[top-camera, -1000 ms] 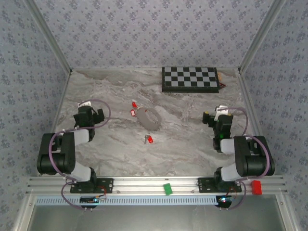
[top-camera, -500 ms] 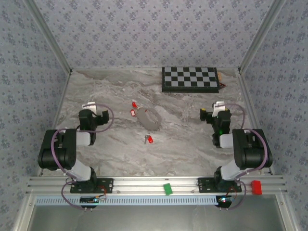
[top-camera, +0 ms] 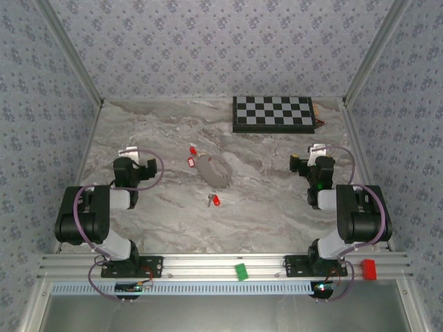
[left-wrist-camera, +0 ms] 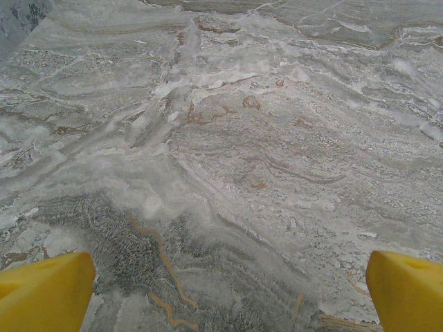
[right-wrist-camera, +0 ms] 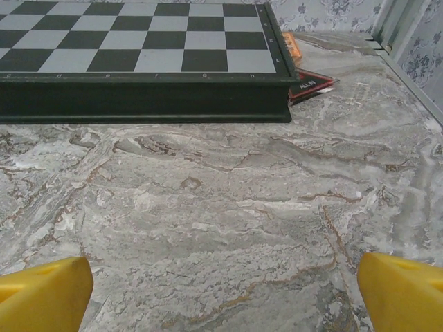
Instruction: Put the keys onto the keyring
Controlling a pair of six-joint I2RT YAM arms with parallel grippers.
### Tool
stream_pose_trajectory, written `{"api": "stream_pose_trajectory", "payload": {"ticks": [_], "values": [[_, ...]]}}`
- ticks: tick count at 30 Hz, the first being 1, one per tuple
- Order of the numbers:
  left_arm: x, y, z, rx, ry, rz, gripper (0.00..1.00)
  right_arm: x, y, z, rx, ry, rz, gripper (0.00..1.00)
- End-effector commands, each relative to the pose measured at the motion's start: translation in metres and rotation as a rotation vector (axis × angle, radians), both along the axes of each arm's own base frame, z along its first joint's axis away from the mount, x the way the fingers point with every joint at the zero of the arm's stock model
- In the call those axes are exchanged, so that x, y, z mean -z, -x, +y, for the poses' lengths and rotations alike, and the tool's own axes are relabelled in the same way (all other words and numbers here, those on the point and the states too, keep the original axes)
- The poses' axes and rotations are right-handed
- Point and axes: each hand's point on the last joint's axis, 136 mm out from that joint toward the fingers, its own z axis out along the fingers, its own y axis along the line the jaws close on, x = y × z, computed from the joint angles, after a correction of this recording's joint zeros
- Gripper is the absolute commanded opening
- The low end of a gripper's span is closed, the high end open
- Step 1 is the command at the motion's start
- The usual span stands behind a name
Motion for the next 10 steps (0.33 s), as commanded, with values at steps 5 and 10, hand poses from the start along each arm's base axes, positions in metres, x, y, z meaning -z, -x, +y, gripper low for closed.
{"api": "stream_pose_trajectory", "payload": {"ticks": [5, 10], "values": [[-0.0163, -0.0107, -0.0009, 0.015, -0.007, -0.059, 1.00, 0.0015, -0.0001, 0.0008, 0.005, -0.012, 0.007, 0.99], [-0.0170, -0.0107, -0.0009, 0.015, -0.007, -0.061, 1.00, 0.0023, 0.0001, 0.0024, -0.005, -0.014, 0.010, 0.99]]}}
